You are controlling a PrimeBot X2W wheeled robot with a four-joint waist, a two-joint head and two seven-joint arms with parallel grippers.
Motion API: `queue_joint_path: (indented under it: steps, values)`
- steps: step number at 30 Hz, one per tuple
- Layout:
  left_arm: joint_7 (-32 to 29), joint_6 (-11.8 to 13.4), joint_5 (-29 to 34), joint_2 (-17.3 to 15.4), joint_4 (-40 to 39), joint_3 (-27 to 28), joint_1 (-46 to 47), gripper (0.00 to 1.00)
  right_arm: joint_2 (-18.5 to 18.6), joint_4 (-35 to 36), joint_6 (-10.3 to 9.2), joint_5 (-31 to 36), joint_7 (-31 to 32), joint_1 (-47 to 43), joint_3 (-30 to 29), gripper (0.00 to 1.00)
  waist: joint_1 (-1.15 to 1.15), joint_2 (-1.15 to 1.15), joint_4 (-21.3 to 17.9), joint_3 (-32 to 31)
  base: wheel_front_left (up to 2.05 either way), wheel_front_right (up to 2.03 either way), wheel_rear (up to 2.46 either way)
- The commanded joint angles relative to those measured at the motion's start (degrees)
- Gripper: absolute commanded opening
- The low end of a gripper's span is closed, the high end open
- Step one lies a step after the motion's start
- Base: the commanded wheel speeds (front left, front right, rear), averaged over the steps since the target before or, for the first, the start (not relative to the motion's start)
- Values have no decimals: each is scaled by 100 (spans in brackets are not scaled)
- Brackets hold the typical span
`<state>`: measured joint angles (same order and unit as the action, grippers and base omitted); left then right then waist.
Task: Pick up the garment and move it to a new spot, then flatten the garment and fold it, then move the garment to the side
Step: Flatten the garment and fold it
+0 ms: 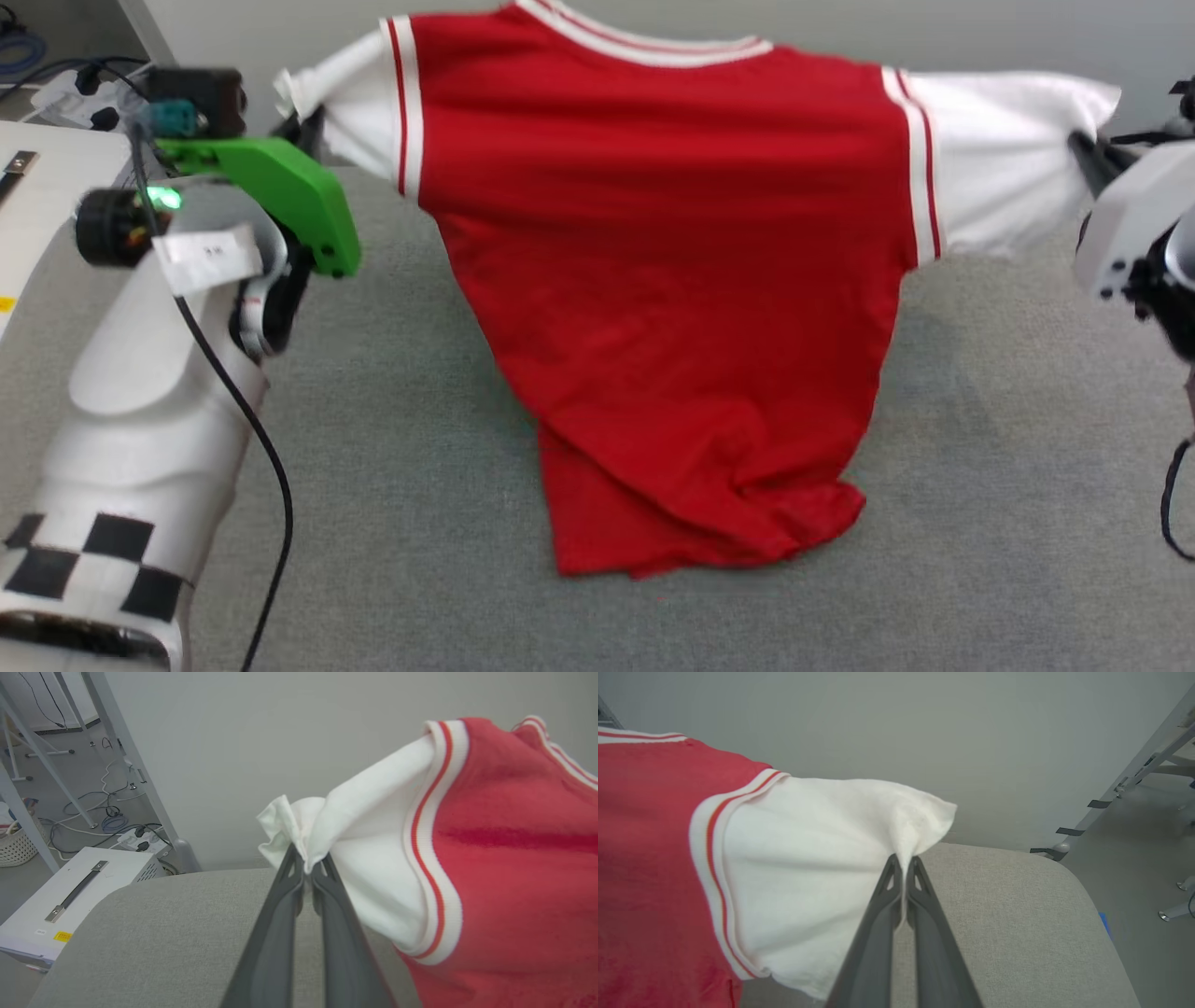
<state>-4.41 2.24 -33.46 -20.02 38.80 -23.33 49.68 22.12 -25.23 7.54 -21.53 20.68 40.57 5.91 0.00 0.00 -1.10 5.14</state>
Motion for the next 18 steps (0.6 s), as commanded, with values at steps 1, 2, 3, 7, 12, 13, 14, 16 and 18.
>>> queue_joint_path:
  steps: [1, 2, 3, 7, 12, 13, 14, 16, 18]
  values:
    - [92, -23, 101, -120, 127, 59, 359, 0, 67, -132, -5, 101, -145, 375, 60, 0, 0, 0, -92, 234, 0, 0, 0]
    - [150, -42, 120, -142, 194, 82, 553, 0, 82, -217, -5, 131, -226, 612, 113, 0, 0, 0, -114, 326, 0, 0, 0]
    - [213, -60, 155, -169, 293, 97, 791, 0, 79, -341, -5, 136, -334, 907, 146, 0, 0, 0, -136, 423, 0, 0, 0]
    - [453, -77, 204, -238, 601, 223, 1668, 0, 147, -753, -5, 348, -771, 2000, 304, 0, 0, 0, -223, 841, 0, 0, 0]
    - [775, -94, 137, -265, 897, 433, 2554, 0, 171, -1308, -5, 725, -1334, 3201, 460, 0, 0, 0, -357, 1266, 0, 0, 0]
    - [834, -86, 163, -280, 944, 442, 2752, 0, 186, -1412, -5, 812, -1454, 3456, 483, 0, 0, 0, -376, 1386, 0, 0, 0]
    - [888, -81, 158, -278, 981, 468, 2898, 0, 169, -1502, -5, 842, -1541, 3640, 473, 0, 0, 0, -395, 1475, 0, 0, 0]
    - [1036, -78, 199, -279, 1054, 475, 3185, 0, 134, -1688, -5, 947, -1741, 4018, 494, 0, 0, 0, -430, 1648, 0, 0, 0]
    - [1139, -145, 121, -208, 1108, 538, 3447, 0, 79, -1880, -5, 983, -1873, 4383, 500, 0, 0, 0, -450, 1859, 0, 0, 0]
